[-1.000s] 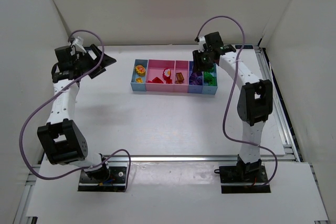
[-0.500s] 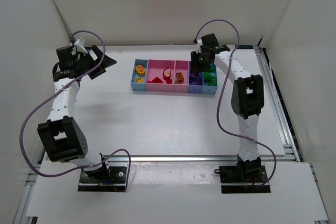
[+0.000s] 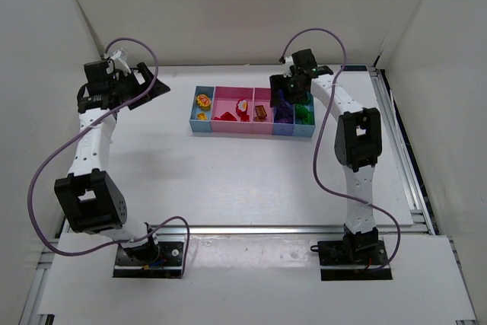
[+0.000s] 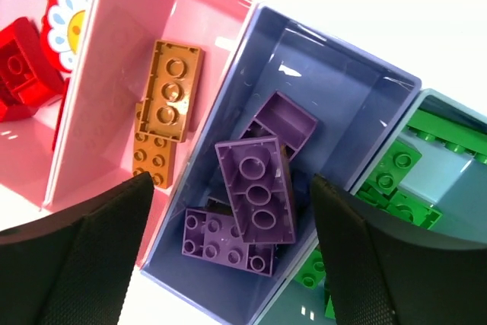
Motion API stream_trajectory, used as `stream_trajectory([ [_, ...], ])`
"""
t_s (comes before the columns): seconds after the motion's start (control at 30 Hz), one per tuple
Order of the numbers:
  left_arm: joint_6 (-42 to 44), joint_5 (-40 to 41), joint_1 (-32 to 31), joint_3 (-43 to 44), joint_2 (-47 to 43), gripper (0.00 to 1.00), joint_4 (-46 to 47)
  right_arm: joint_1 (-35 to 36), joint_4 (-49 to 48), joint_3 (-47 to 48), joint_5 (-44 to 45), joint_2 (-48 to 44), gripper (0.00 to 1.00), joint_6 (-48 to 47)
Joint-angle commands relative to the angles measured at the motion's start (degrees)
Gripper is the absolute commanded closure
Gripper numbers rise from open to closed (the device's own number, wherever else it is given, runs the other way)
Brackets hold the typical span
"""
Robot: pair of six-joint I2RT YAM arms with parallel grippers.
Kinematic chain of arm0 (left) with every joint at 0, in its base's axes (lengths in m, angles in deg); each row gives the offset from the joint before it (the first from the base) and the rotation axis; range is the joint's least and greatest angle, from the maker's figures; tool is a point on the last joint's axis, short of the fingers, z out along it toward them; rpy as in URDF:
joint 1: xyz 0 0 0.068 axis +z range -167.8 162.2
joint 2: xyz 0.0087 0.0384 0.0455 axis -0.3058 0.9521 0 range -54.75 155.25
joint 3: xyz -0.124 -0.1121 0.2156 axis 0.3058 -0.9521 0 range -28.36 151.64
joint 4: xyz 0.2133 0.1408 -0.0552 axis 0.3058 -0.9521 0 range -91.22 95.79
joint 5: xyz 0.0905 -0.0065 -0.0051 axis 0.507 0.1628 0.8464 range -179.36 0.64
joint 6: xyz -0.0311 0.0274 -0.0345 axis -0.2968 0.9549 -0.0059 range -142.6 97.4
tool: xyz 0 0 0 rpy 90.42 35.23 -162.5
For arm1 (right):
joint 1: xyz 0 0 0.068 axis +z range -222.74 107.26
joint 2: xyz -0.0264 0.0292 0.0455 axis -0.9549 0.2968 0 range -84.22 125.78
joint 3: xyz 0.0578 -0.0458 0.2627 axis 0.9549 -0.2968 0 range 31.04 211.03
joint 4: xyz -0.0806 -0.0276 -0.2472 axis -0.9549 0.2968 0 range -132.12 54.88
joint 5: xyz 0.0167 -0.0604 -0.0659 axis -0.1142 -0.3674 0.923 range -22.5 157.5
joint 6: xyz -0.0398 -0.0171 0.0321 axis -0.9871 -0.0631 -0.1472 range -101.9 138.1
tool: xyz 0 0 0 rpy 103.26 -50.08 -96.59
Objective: Sort the legos into containers by color
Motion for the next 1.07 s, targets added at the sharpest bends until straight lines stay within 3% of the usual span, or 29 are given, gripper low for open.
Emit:
stream_trajectory([
  [0.0, 5.23, 2.88, -1.57, 2.93, 0.31, 0.01, -3.53, -0.03, -1.25, 1.69, -2.44, -6.22, 0.12, -1.23],
  [0.37, 10.33, 7.01, -4.21, 2.85, -1.27, 0.0, -5.21, -0.38, -5.03, -7.52, -6.49, -28.17, 0.09, -3.95],
  [0.47, 12.18, 9.2, -5.18, 2.49, -1.18, 0.01, -5.91, -2.83, -2.23, -11.65, -4.38, -32.58, 0.09, -4.13],
  [0.63, 15.53, 16.67, -7.99, 2.41, 0.31, 0.0, -8.02, -15.81, -0.82, -24.23, -5.16, -38.66, 0.09, -5.53],
  [0.83, 15.61, 19.06, -7.91, 0.91, 2.25, 0.01, -8.2, -29.7, -1.77, -35.13, -10.16, -42.53, 0.09, -11.24],
  [1.03, 17.02, 21.17, -7.38, -1.9, 2.07, 0.0, -6.09, -32.81, -2.92, -38.39, -13.61, -43.94, 0.06, -13.44],
])
